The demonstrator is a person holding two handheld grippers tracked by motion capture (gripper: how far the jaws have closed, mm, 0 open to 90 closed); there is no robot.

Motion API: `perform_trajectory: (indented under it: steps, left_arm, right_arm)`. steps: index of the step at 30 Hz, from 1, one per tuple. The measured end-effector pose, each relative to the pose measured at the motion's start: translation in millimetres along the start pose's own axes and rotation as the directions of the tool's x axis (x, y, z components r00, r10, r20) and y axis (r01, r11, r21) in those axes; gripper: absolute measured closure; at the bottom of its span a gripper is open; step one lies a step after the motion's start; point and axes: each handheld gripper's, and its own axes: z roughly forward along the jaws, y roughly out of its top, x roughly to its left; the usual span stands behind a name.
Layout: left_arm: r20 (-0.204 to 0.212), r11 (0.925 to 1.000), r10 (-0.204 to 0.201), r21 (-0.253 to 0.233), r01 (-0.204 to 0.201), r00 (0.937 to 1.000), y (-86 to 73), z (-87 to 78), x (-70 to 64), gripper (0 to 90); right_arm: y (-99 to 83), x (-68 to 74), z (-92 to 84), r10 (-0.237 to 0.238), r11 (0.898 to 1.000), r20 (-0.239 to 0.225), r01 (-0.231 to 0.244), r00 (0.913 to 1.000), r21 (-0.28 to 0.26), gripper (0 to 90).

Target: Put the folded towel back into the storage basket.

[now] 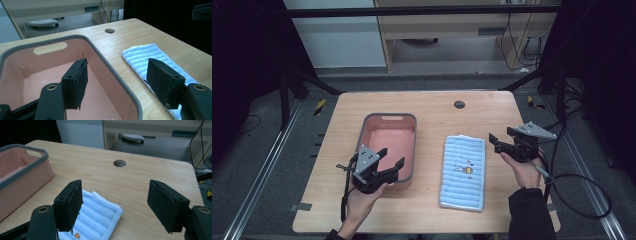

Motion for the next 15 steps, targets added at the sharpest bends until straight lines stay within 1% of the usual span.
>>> perform_trajectory:
  steps: [1, 6, 11, 15]
  left_arm:
    - [0.004, 1.0, 0.004, 0.003, -0.004, 1.0, 0.0, 1.7, -1.2, 33.0]
    - [0.014, 0.9997, 0.017, 0.015, -0.017, 0.9998, -1.2, 10.1, -8.1, 33.1]
    - [0.023, 0.9995, 0.021, 0.023, -0.021, 0.9995, -2.4, 16.1, -14.6, 33.2]
    - [0.037, 0.9991, 0.031, 0.029, -0.032, 0.9988, -3.6, 23.4, -23.1, 33.1]
  right_arm:
    - [3.0, -0.4, 1.0, -0.007, 1.0, 0.002, 0.007, 1.0, -0.003, 28.2]
    - [8.8, -0.4, 5.9, -0.007, 1.0, 0.003, 0.007, 1.0, -0.007, 29.0]
    - [9.4, -1.4, 11.5, -0.011, 1.0, 0.001, 0.011, 0.9999, 0.003, 29.5]
    - [8.2, -3.7, 17.4, -0.008, 1.0, 0.003, 0.008, 1.0, 0.01, 30.1]
